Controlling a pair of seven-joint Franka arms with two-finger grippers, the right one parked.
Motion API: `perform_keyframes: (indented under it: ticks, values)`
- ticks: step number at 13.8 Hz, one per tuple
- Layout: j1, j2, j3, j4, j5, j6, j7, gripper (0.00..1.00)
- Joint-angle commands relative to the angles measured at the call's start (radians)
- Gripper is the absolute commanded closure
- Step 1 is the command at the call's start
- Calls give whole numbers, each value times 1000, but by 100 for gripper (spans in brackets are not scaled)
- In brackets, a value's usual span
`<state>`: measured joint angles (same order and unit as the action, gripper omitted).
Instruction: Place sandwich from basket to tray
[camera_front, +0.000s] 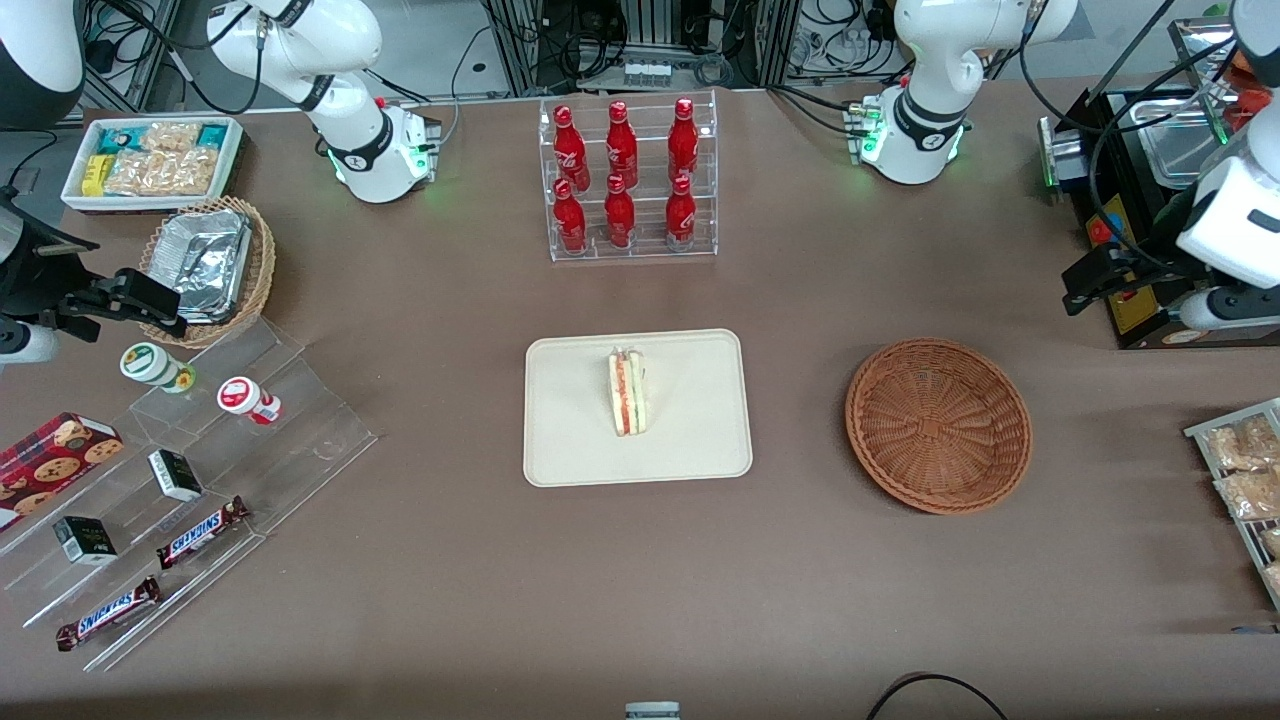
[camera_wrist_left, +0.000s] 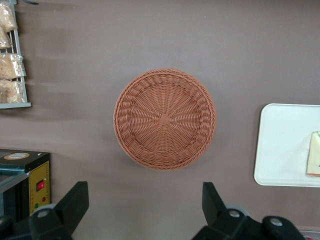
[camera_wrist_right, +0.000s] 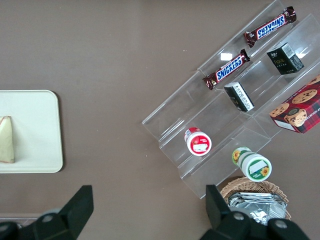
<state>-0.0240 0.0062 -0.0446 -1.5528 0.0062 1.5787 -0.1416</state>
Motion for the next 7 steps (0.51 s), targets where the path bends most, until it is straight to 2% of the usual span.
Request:
perform_keyframes:
  ticks: [1,7]
  values:
    - [-1,1,22,25,-22,-35,62,0]
    - [-24,14,22,48,-5,-39,59,0]
